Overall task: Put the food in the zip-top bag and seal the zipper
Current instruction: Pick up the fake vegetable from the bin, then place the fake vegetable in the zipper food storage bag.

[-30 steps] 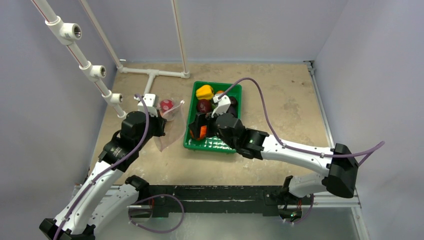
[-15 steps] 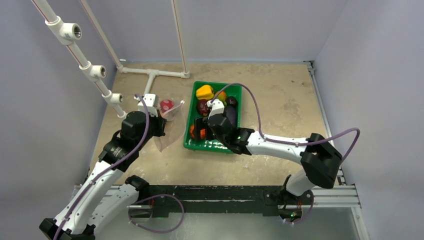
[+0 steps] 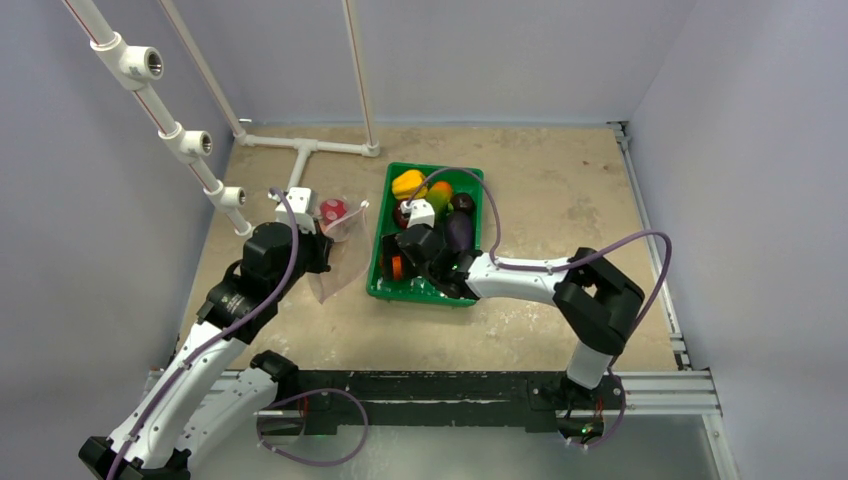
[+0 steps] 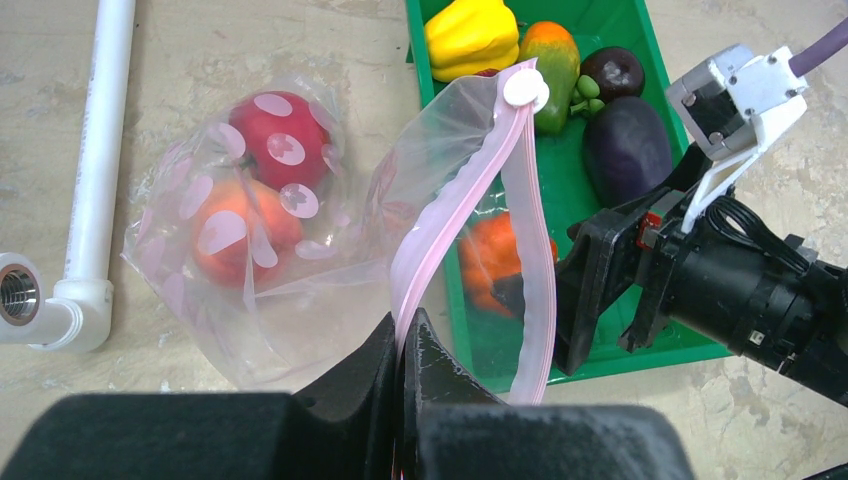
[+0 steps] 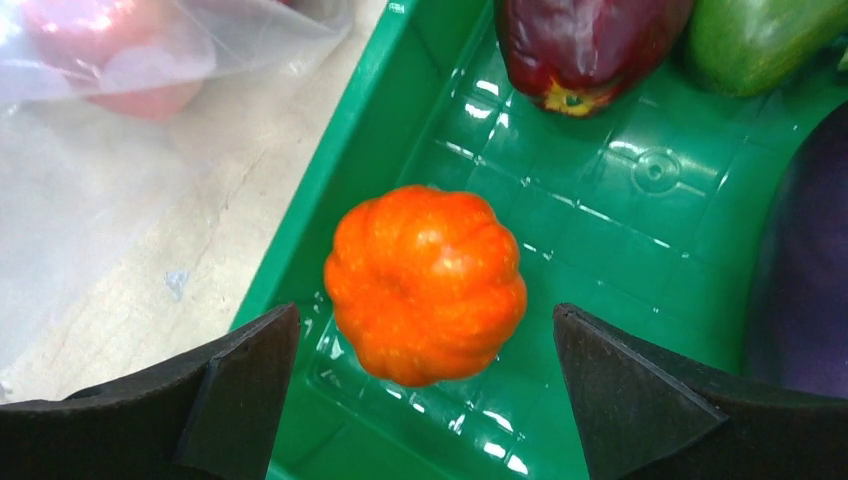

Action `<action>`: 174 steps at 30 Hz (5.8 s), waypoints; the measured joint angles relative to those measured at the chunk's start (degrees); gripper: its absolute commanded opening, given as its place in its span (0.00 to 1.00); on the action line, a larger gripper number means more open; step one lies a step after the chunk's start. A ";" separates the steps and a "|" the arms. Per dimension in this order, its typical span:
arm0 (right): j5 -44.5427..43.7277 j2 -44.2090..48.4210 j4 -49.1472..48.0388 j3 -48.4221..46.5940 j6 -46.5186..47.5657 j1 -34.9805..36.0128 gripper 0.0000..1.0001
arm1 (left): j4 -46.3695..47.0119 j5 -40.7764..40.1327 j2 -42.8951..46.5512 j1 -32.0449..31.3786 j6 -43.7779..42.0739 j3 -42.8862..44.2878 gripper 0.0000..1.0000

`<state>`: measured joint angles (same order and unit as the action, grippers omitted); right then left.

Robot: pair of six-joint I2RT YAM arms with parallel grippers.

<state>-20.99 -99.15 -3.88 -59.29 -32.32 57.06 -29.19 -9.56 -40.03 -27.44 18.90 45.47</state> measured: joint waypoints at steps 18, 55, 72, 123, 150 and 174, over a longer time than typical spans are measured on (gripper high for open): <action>-2.49 -7.26 0.02 -4.81 0.44 -0.02 0.99 | 0.00 0.00 0.02 0.00 0.00 0.00 0.00; -5.20 5.90 3.50 -5.20 0.48 0.39 0.47 | 0.00 0.00 0.02 0.00 0.00 0.00 0.00; -0.33 17.81 1.36 -5.20 4.20 4.79 0.47 | -0.02 0.02 0.02 0.00 -0.02 0.00 0.00; 3.87 1.90 -3.02 -13.16 6.32 10.23 0.79 | 0.39 -1.11 0.13 0.15 -0.04 0.00 0.00; -0.57 -0.39 -4.26 -15.06 11.41 11.45 0.99 | 0.42 -1.44 0.92 0.44 -0.63 0.00 0.00; -2.51 1.49 -3.02 -13.68 3.80 11.56 0.79 | 0.39 -1.01 0.90 0.37 -0.46 0.00 0.00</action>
<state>-23.51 -97.67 -6.90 -72.97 -28.51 68.62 -28.80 -10.57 -39.13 -27.07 18.44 45.47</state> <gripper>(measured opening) 0.825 0.003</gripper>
